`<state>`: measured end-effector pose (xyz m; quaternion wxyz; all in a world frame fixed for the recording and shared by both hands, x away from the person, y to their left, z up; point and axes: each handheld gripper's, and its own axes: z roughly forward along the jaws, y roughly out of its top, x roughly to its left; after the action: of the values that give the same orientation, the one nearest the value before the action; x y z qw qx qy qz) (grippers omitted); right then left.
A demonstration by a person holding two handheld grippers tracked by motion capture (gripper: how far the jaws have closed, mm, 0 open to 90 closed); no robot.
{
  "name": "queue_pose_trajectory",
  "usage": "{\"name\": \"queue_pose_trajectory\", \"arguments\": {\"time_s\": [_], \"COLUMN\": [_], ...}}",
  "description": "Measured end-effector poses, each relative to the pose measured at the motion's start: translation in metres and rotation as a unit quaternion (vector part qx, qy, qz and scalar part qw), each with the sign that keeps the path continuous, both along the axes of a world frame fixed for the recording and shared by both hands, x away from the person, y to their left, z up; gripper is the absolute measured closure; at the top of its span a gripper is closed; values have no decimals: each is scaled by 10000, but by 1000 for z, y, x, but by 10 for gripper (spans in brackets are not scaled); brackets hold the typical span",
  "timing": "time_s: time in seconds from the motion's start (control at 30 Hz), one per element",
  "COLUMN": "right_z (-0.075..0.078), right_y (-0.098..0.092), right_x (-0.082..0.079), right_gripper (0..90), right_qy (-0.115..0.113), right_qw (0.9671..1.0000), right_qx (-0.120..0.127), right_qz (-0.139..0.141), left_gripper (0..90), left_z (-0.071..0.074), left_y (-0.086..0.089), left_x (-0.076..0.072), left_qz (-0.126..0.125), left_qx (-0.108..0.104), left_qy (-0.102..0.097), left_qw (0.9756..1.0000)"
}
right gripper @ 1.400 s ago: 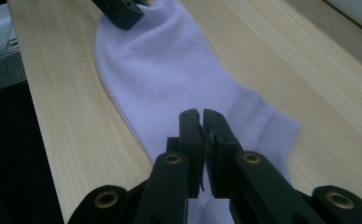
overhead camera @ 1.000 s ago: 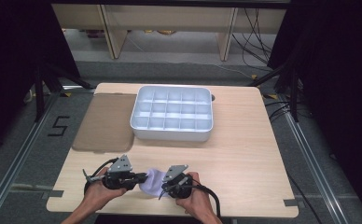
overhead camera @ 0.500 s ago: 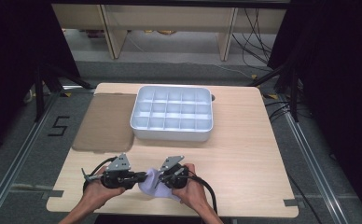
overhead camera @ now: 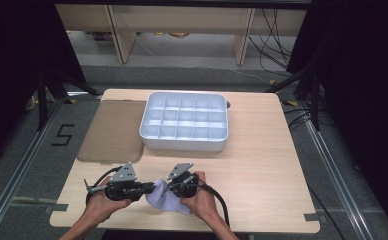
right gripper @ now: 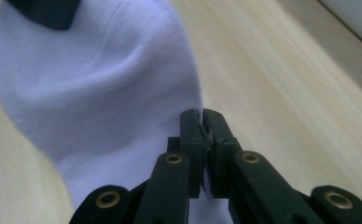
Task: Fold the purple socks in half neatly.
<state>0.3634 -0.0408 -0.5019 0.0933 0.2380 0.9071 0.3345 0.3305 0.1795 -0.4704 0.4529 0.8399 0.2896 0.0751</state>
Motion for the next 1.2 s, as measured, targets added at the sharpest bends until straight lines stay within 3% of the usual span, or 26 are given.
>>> {"name": "queue_pose_trajectory", "arguments": {"time_s": [0.27,0.4,0.53,0.57,0.67,0.77,0.9,1.1,1.2], "right_z": [-2,4,17,18,21,18,7,6,6], "right_y": [5,-1,-19,-26,-42,-54,-61,-60,-61], "right_x": [6,5,-6,-10,-21,-29,-30,-29,-30], "right_gripper": [876,875,871,870,871,868,868,870,870], "right_qy": [-4,-56,-42,-138,-98,-9,99,130,206], "right_qw": [9999,10000,9999,9998,9998,9999,9996,9996,9993], "right_qx": [-125,35,147,154,116,-81,-208,-181,-114], "right_qz": [42,-41,21,22,-109,-150,-154,-153,-299], "left_gripper": [846,846,845,845,845,844,843,844,844], "left_z": [0,0,1,1,1,2,5,6,4], "left_y": [3,4,7,8,11,12,4,-15,-25], "left_x": [1,-1,0,0,1,1,4,10,11], "left_qz": [-19,37,8,36,8,105,83,49,15], "left_qx": [6,10,-1,-16,17,-25,23,50,11], "left_qy": [-15,33,15,29,0,15,22,29,76], "left_qw": [10000,10000,10000,10000,10000,9999,10000,10000,10000]}}
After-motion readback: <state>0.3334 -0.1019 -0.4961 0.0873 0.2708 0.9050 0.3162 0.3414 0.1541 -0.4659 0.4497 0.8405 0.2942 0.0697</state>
